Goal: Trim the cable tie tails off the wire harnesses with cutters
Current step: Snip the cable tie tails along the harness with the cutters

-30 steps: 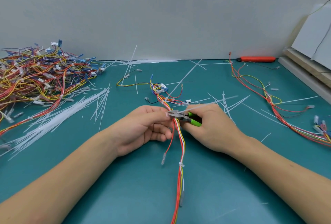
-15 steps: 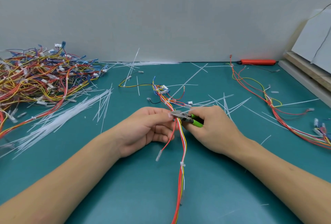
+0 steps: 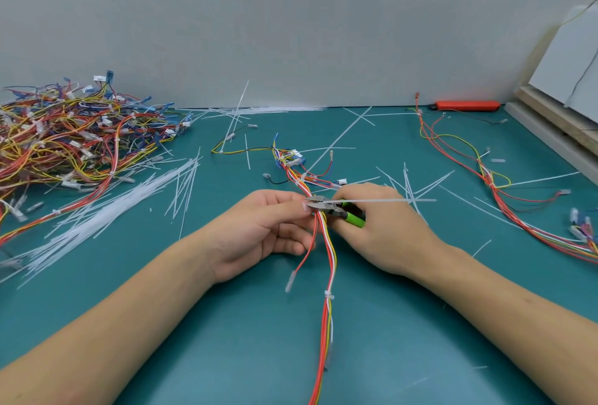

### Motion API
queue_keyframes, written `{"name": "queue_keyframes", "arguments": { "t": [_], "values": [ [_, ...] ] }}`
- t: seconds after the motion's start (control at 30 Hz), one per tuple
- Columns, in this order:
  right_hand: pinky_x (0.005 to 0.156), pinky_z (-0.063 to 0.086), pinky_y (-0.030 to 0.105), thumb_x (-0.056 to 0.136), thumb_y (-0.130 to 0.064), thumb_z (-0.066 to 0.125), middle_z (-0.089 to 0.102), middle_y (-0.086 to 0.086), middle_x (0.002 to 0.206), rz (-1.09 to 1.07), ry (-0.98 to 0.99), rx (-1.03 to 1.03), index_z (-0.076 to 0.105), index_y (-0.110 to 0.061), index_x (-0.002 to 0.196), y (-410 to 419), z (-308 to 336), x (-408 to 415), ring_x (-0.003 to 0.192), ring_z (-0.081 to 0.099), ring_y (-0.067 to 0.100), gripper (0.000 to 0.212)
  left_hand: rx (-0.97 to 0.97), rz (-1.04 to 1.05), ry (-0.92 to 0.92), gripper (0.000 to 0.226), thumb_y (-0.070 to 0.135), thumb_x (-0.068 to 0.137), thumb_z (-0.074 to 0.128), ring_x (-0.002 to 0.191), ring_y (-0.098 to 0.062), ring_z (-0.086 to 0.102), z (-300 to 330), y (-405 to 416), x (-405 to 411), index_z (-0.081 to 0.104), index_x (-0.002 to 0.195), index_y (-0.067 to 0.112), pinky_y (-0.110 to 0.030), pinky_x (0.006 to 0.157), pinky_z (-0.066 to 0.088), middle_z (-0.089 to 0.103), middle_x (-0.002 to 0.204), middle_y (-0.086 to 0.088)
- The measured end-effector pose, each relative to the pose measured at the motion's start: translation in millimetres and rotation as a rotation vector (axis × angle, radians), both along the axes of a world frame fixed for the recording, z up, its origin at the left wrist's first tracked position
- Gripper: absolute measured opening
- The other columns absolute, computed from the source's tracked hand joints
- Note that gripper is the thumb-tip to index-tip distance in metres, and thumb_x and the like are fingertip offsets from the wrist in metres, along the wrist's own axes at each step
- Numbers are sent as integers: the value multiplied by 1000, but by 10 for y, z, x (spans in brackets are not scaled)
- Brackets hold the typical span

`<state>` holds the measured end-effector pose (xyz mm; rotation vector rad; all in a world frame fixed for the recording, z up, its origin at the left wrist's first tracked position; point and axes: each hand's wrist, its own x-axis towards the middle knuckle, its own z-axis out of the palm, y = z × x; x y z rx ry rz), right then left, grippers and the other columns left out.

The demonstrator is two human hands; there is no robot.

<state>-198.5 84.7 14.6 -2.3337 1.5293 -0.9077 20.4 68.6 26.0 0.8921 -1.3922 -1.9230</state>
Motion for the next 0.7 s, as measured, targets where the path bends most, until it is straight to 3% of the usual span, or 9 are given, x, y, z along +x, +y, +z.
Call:
{"name": "queue_keyframes", "arguments": {
  "t": [0.2, 0.4, 0.57, 0.7],
  "values": [
    [67, 47, 44, 91, -42, 55, 54, -4, 67, -1, 2, 9, 58, -15, 74, 14, 16, 10, 71, 50, 22, 32, 3, 13, -4, 15, 20, 96, 64, 62, -15, 65, 17, 12, -17, 78, 91, 14, -23, 58, 55, 69, 85, -10],
    [57, 46, 44, 95, -37, 63, 39, 1, 51, -87, 63, 39, 41, -18, 62, 20, 14, 18, 60, 43, 29, 44, 2, 11, 0, 13, 19, 96, 66, 62, -17, 64, 30, 20, -6, 76, 92, 11, -23, 59, 55, 67, 85, -11],
    [58, 45, 44, 90, -48, 57, 43, 1, 53, -47, 1, 39, 49, -15, 66, 28, 8, -4, 59, 42, 25, 41, 0, 14, -2, 16, 17, 100, 61, 62, -16, 64, 30, 30, -4, 75, 93, 12, -23, 59, 55, 68, 83, -8],
    [66, 46, 42, 86, -51, 47, 52, -5, 64, 53, -74, 2, 52, -26, 67, 27, 29, 13, 67, 50, 17, 32, 2, 5, 5, 14, 19, 97, 65, 62, -14, 66, 35, 26, -6, 76, 93, 12, -23, 60, 56, 70, 83, -7]
  ]
}}
